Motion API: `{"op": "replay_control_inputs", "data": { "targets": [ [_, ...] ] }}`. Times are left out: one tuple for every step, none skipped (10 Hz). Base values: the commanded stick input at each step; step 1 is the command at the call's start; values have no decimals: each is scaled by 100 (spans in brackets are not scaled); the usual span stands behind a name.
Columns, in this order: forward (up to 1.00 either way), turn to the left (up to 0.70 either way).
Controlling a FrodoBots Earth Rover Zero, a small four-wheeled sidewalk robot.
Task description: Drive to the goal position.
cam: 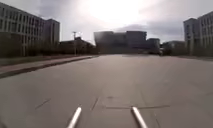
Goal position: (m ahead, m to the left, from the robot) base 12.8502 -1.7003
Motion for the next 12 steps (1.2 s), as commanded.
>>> {"op": "replay_control_inputs", "data": {
  "targets": [
    [100, -27],
    [100, -27],
    [100, -27],
    [100, -27],
    [100, -27],
    [100, -27],
    [100, -27],
    [100, -27],
    [100, -27],
    [100, -27],
    [100, -27],
    [100, -27]
  ]
}}
